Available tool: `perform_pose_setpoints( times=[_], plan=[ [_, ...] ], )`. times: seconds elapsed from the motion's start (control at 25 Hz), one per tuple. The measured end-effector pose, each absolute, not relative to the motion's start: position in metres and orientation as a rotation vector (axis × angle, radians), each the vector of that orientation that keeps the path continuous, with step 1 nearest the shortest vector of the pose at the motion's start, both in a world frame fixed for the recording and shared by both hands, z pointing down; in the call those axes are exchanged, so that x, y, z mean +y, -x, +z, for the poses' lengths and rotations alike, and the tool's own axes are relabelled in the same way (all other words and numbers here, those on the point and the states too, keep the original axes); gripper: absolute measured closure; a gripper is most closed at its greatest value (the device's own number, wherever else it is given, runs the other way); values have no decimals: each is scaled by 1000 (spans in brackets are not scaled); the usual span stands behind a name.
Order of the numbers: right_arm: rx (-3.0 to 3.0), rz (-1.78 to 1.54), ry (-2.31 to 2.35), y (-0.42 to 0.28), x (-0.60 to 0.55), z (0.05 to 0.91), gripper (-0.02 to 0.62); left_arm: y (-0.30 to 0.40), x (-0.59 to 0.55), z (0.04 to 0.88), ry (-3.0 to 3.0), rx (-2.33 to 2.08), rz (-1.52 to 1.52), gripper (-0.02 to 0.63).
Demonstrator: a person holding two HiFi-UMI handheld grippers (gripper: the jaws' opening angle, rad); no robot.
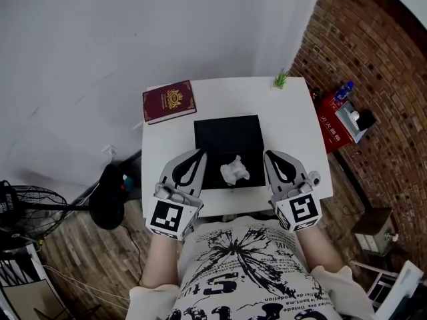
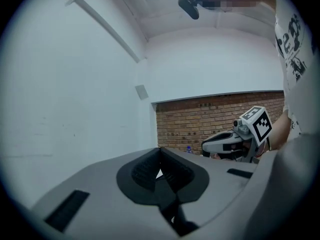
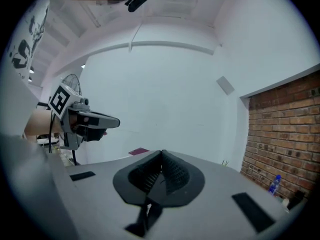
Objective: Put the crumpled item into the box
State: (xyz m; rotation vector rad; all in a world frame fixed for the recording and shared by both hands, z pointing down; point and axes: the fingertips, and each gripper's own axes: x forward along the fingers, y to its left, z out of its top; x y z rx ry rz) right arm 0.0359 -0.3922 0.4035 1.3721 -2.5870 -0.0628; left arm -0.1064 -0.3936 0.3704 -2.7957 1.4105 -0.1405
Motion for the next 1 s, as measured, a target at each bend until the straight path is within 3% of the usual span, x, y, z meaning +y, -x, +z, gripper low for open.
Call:
perform_pose_setpoints(
  times=[1.0],
  plan=[
    [-2614,-79,-1308,-40,-389,402,581,97,-387,366,2774,1445,-141,592]
  ],
)
